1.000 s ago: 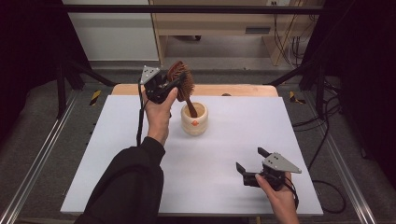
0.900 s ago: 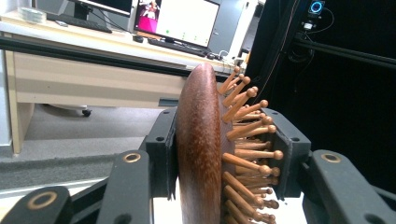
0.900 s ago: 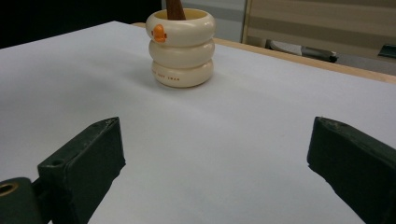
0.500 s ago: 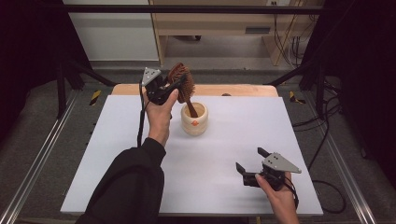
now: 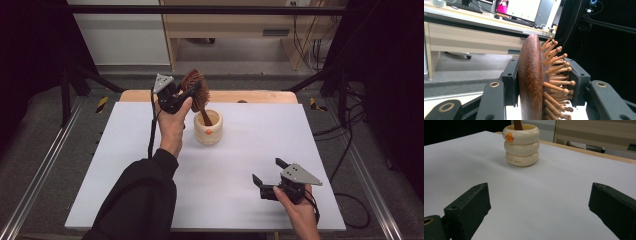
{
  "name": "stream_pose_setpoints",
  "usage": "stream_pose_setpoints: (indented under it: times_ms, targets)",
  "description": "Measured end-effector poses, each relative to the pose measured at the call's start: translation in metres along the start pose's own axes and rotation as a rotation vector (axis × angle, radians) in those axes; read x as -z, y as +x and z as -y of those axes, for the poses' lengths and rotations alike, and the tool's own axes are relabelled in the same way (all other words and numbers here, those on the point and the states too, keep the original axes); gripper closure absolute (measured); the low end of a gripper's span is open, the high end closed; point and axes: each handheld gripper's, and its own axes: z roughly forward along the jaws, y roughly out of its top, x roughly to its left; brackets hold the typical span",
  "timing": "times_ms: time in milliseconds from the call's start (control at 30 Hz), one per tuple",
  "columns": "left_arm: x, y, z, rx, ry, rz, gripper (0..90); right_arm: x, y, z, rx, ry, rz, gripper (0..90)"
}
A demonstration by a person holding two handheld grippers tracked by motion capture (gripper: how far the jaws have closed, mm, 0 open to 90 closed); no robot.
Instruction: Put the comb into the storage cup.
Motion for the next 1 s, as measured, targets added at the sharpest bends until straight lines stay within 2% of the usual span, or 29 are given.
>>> stream_pose_setpoints:
  times_ms: [1000]
  targets:
    - [-0.006, -0.005, 0.017, 0.021, 0.026, 0.009, 51.4, 0.000, 0.000, 0.000, -0.002, 0.005, -0.003, 4.0]
